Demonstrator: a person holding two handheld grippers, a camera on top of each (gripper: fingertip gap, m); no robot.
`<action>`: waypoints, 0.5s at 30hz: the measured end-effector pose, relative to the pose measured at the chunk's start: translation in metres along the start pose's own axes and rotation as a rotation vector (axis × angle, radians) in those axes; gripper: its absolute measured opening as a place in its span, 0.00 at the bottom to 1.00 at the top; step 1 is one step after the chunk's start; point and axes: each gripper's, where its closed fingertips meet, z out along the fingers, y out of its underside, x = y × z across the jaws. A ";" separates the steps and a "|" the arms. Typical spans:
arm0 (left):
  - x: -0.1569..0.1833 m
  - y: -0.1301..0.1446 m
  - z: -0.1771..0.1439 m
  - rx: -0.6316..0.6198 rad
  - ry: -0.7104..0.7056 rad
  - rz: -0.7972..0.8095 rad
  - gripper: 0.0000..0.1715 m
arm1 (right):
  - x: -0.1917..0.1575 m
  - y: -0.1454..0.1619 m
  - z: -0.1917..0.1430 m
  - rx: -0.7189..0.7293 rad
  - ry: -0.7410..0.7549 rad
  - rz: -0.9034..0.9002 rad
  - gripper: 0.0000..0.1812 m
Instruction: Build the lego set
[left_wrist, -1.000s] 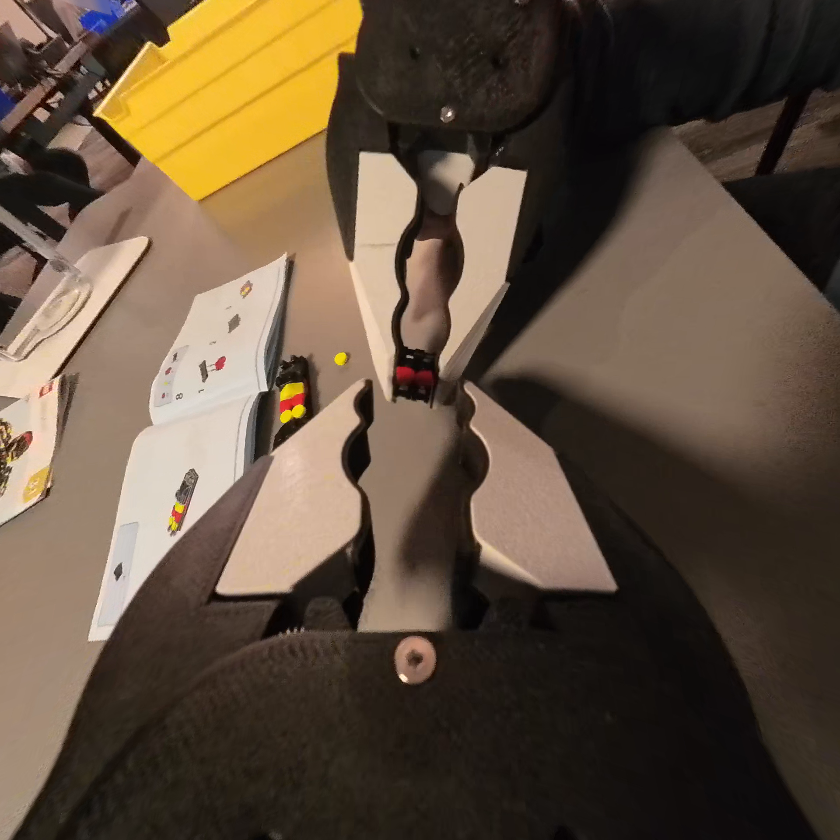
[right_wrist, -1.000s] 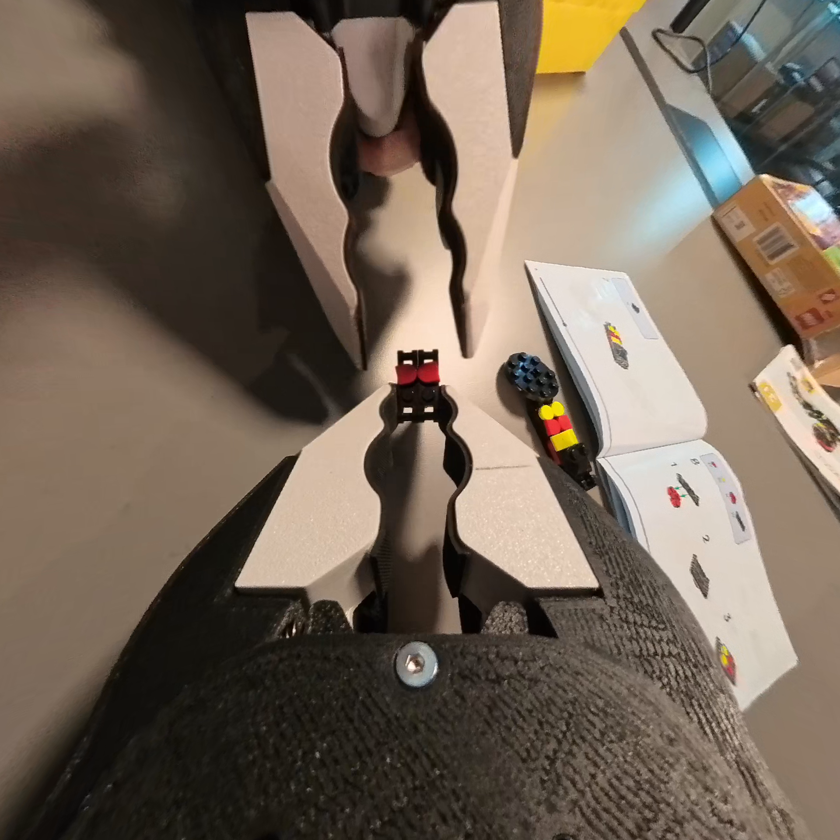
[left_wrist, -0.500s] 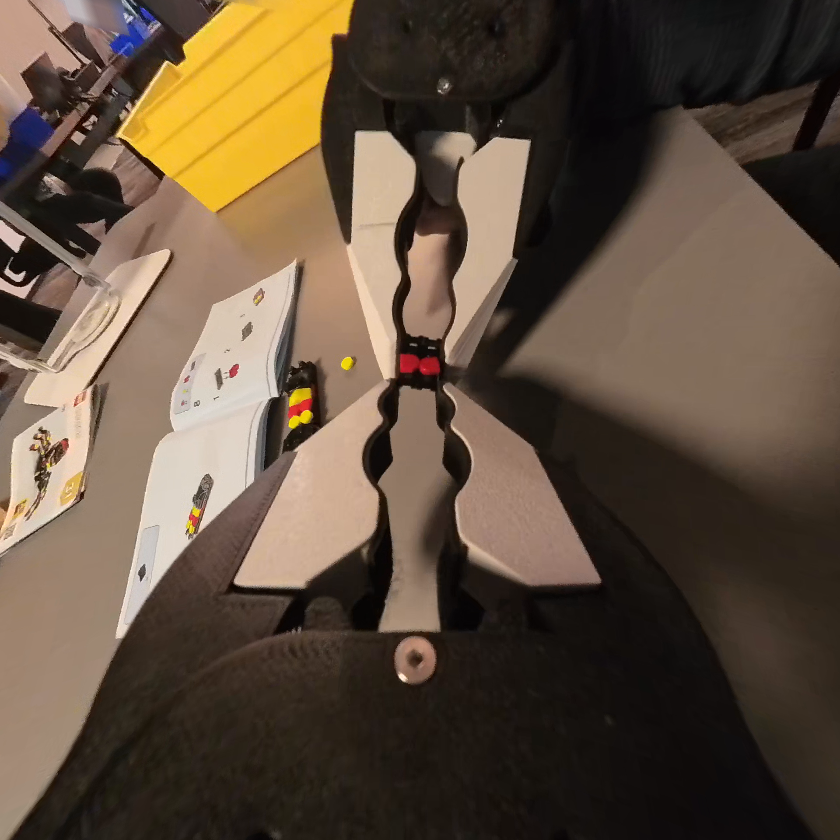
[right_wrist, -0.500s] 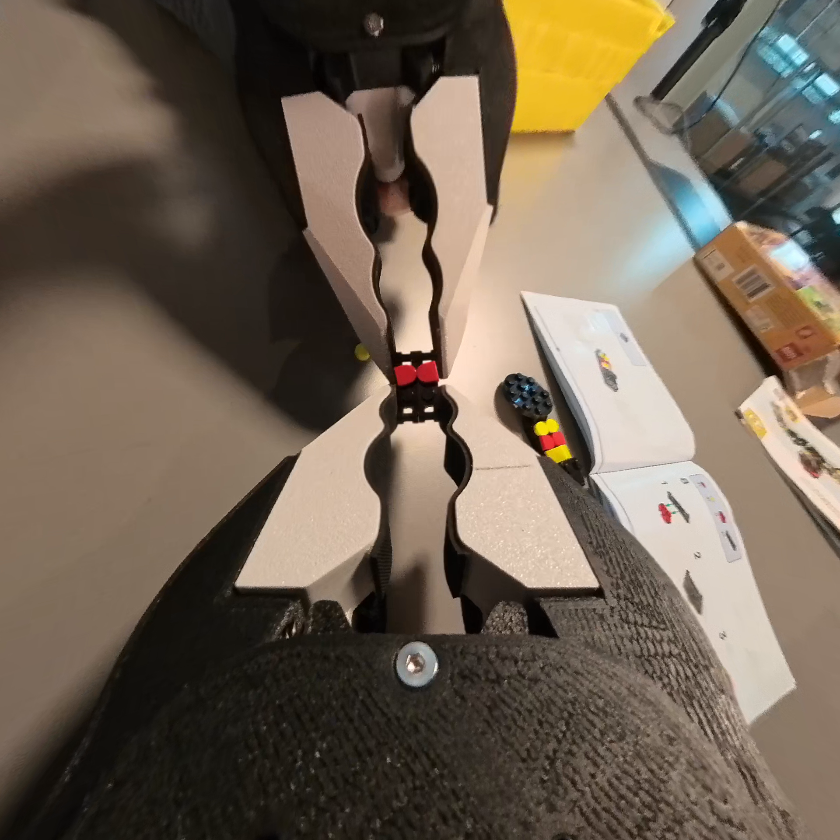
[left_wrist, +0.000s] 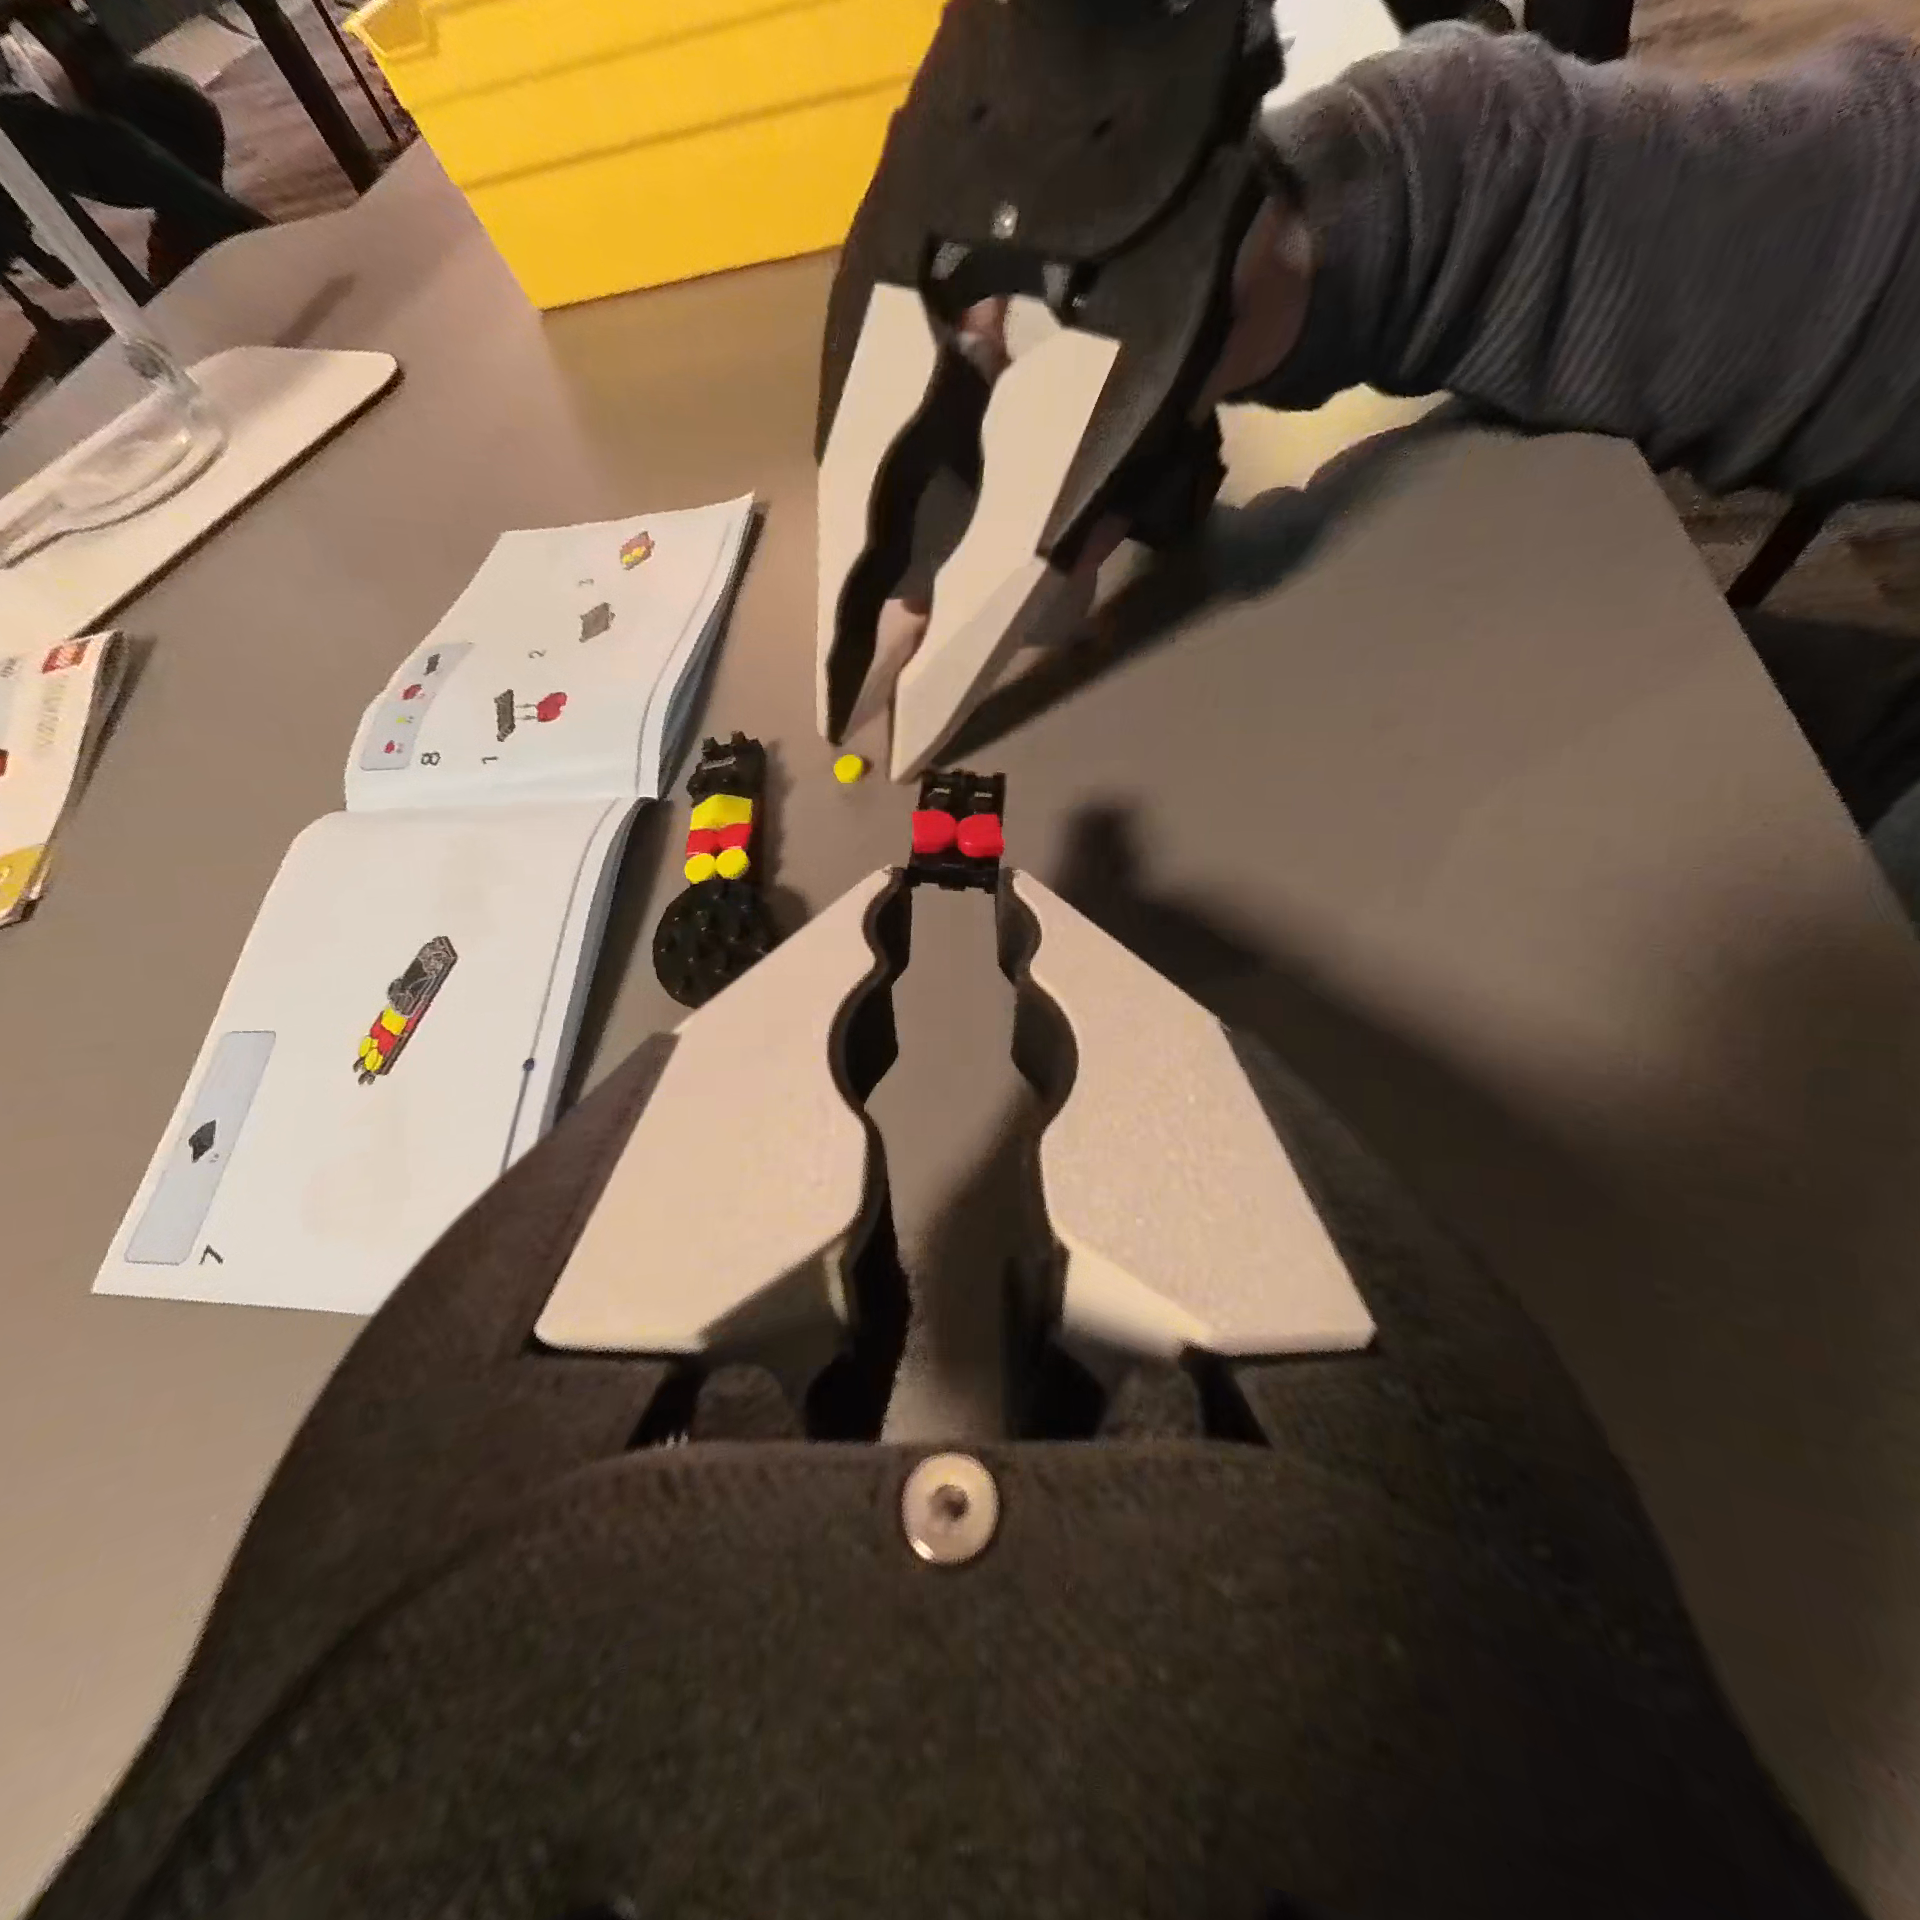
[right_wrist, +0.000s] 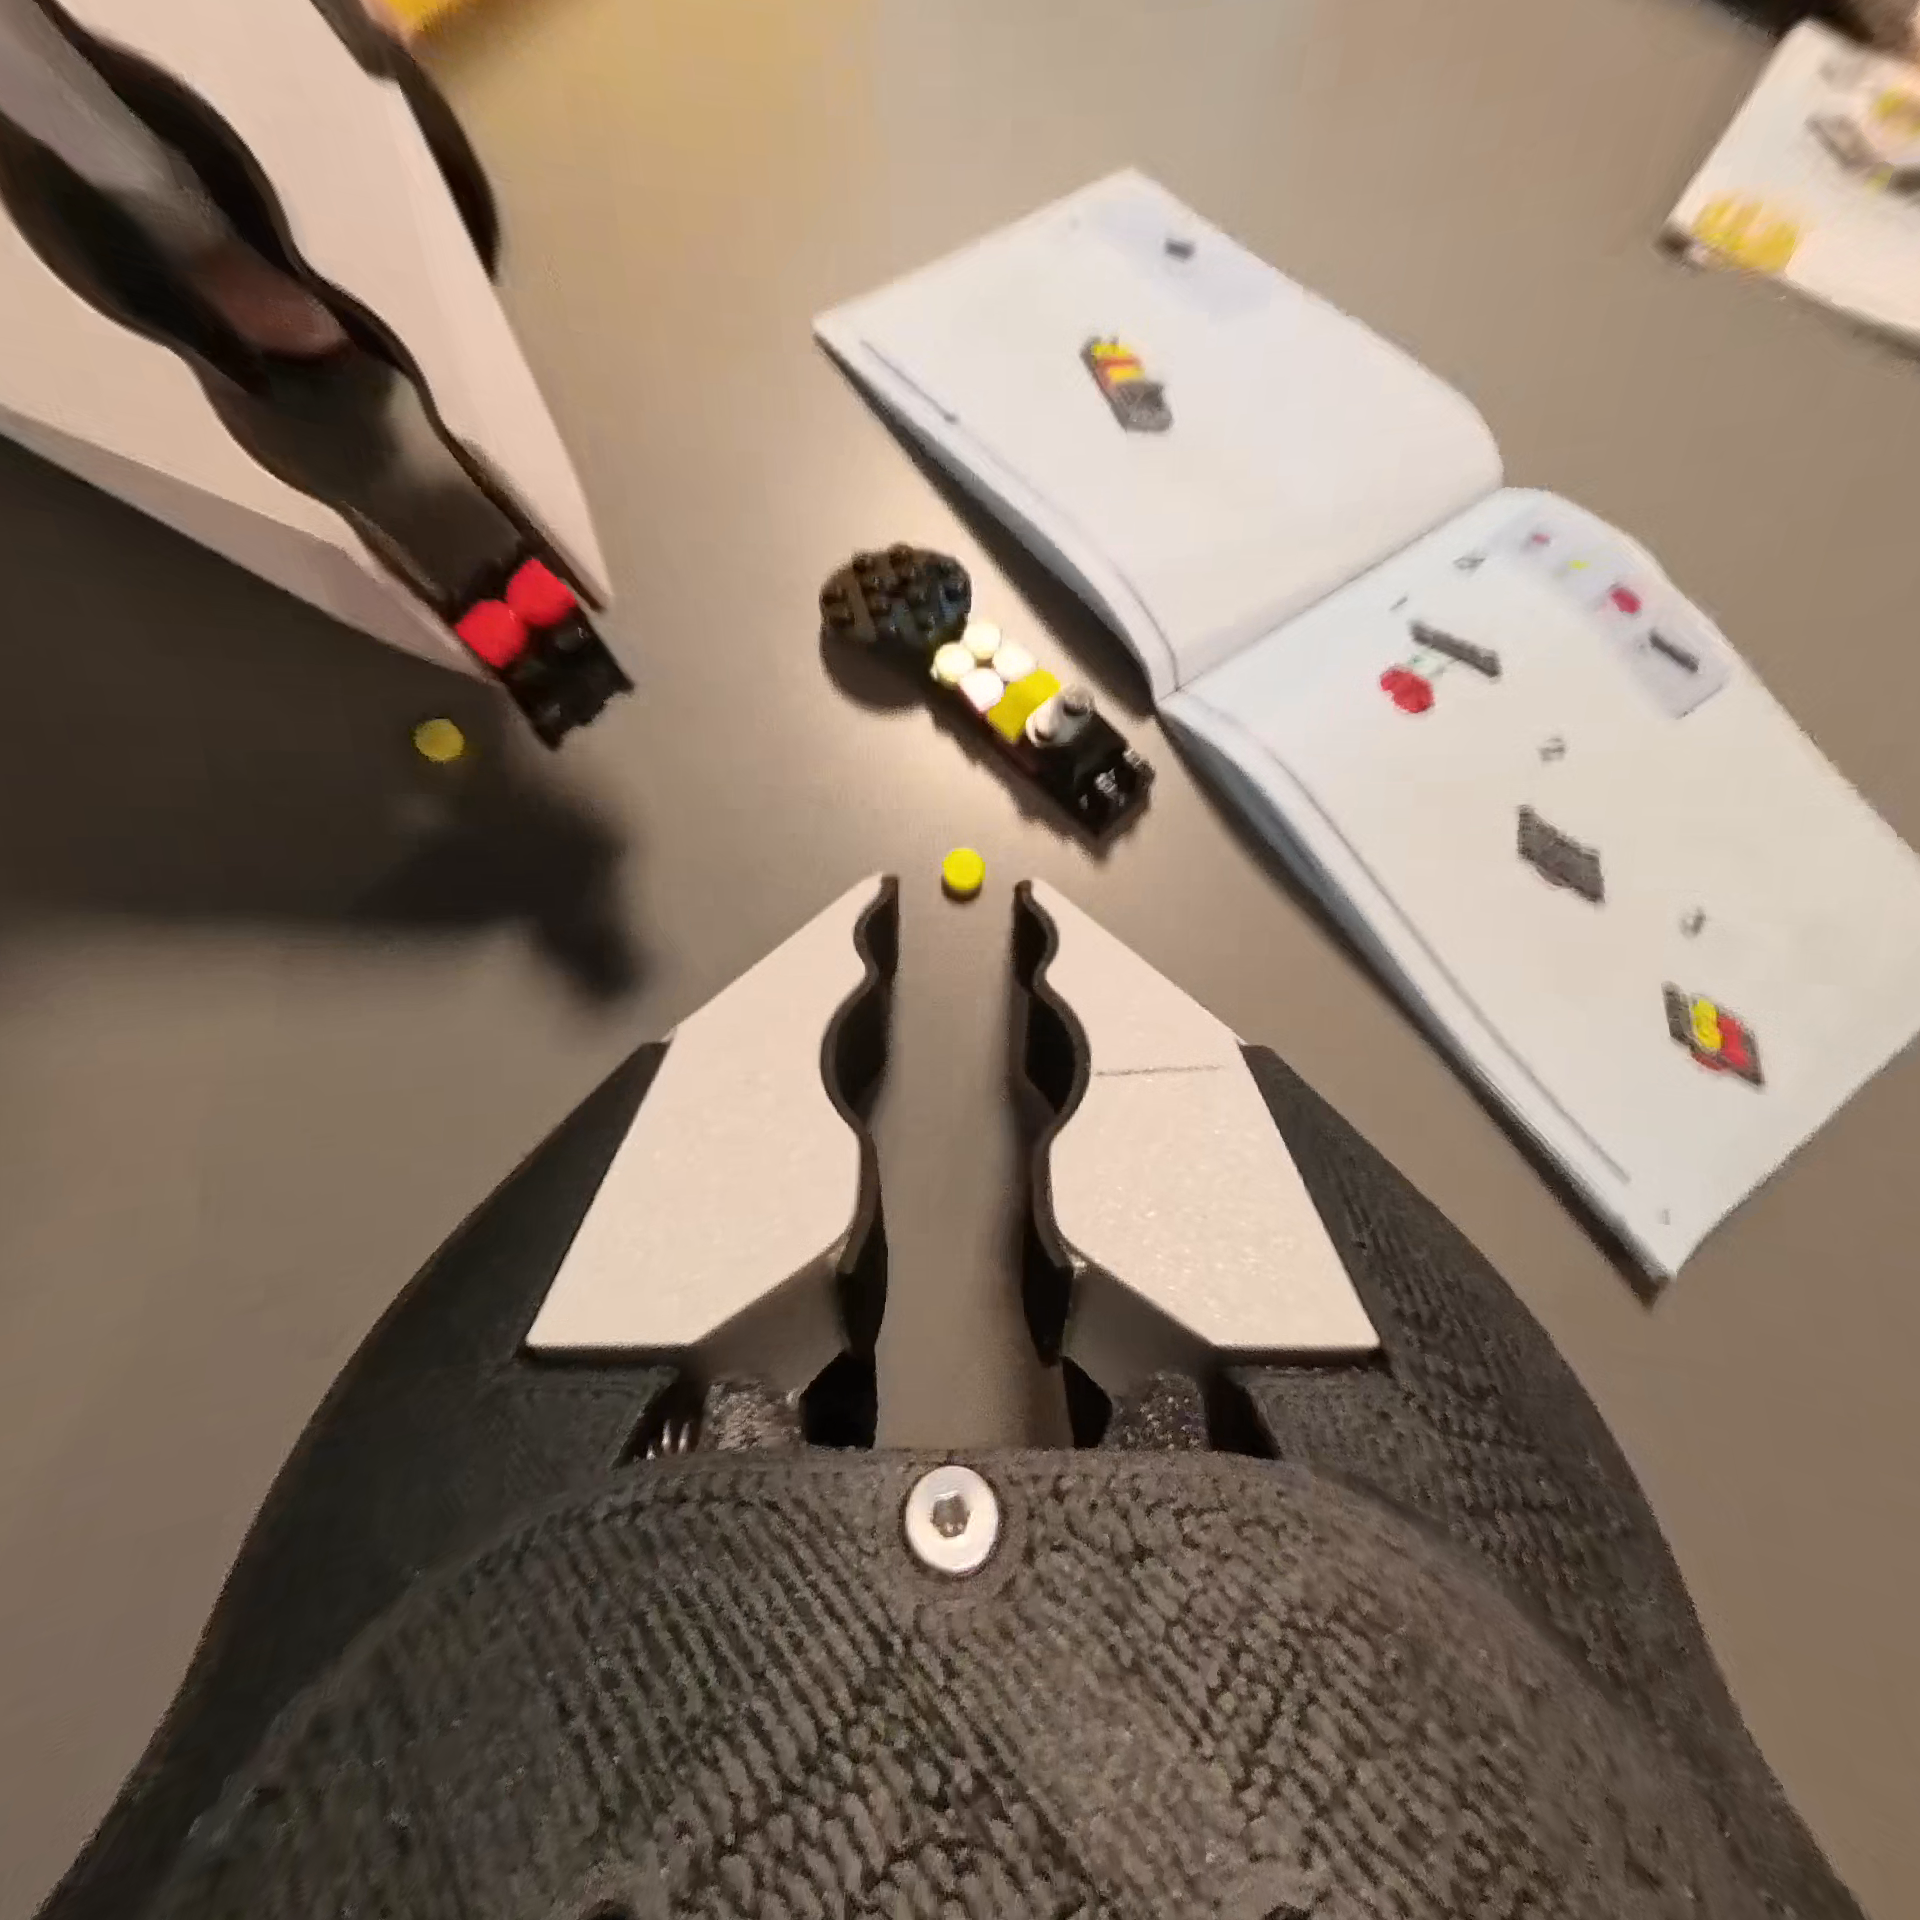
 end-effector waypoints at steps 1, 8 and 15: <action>0.001 0.001 0.000 -0.003 0.003 0.003 0.09 | 0.001 -0.002 0.001 0.008 0.006 -0.013 0.10; 0.002 0.000 -0.001 0.010 0.023 -0.008 0.09 | 0.001 -0.003 0.004 -0.003 0.002 -0.022 0.02; 0.005 -0.008 -0.008 0.084 0.062 -0.020 0.09 | -0.051 -0.056 -0.029 0.325 -0.225 -0.223 0.03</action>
